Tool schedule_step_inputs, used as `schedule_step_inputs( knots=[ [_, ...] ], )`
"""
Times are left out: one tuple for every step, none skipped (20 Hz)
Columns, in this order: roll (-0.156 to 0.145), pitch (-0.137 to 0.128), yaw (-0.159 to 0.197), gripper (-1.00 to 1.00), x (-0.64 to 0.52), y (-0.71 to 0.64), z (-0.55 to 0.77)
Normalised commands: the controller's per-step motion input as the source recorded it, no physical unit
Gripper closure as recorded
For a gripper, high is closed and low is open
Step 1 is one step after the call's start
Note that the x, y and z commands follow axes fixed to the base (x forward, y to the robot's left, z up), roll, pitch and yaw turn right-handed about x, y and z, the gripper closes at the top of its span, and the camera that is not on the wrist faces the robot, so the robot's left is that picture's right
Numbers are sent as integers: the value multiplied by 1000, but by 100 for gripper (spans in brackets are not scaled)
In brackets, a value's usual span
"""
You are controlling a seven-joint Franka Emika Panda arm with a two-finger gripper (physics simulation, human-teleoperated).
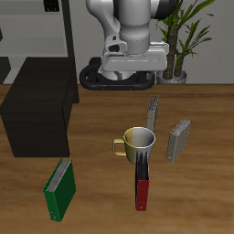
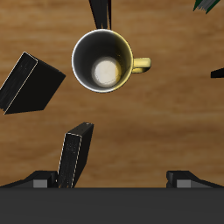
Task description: Place the right yellow book upright on top of the shelf and place the white-yellow mug on top of the shelf
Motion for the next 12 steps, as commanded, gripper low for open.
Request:
schedule_step_inputs(
  knots=[
    [33,-23,-88,-100,-173,392,-56],
    [45,38,-65,-100,-103,224,-74],
    [0,0,0,-100,152,7,-25],
    [-35,-51,38,-100,-156,444,-91],
    [14,-76,-38,-100,-276,614,-239],
    [0,0,0,-100,0,0,0],
    [0,25,21,-100,-16,730,-511],
    [-47,7,-45,-100,-61,267,-251],
    [0,0,0,-100,132,-76,13],
    [66,2,45,-100,-278,1169,-779],
    [38,-94,-18,-100,-144,441,-237],
    [0,0,0,-100,86,-40,14]
  ],
)
